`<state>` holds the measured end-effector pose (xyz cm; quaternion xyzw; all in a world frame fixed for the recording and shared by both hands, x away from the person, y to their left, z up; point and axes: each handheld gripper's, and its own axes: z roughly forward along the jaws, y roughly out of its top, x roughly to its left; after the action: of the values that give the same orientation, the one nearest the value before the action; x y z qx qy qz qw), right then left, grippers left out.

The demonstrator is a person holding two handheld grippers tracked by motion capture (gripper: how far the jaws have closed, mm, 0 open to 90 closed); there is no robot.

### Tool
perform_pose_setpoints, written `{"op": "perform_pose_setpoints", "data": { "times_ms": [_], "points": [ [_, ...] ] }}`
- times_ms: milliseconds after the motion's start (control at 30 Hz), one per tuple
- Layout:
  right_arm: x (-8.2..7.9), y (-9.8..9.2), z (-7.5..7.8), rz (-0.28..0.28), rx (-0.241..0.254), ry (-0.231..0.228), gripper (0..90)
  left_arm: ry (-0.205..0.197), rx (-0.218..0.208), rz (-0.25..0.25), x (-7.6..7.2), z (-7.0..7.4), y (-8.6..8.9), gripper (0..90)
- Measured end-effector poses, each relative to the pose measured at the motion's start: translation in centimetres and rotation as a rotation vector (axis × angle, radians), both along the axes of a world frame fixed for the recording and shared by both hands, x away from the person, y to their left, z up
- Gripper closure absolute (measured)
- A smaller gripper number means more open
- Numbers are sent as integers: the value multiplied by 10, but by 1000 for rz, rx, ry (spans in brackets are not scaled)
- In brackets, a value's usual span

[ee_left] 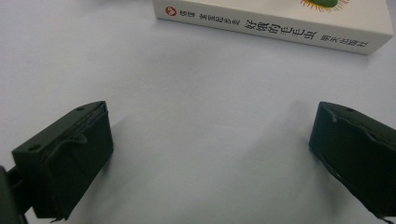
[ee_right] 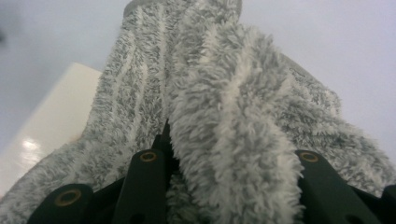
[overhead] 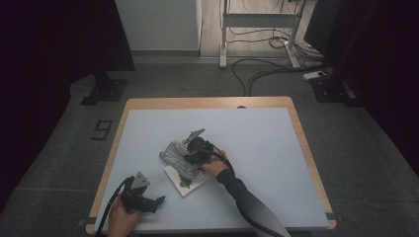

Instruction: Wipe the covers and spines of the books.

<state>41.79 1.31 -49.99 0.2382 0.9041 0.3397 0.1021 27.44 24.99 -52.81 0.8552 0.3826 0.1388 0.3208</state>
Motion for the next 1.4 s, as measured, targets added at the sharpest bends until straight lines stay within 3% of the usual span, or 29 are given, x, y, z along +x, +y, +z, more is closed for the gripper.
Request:
{"op": "perform_pose_setpoints", "data": {
  "times_ms": [467,767,1400],
  "points": [
    [-26,45,2,125,0,-4,619,-1,0,0,0,0,0,0],
    [-28,47,4,134,5,-3,615,0,-1,0,0,0,0,0],
    [-30,37,62,140,39,-79,613,-3,1,2,0,0,0,0]
  ]
}}
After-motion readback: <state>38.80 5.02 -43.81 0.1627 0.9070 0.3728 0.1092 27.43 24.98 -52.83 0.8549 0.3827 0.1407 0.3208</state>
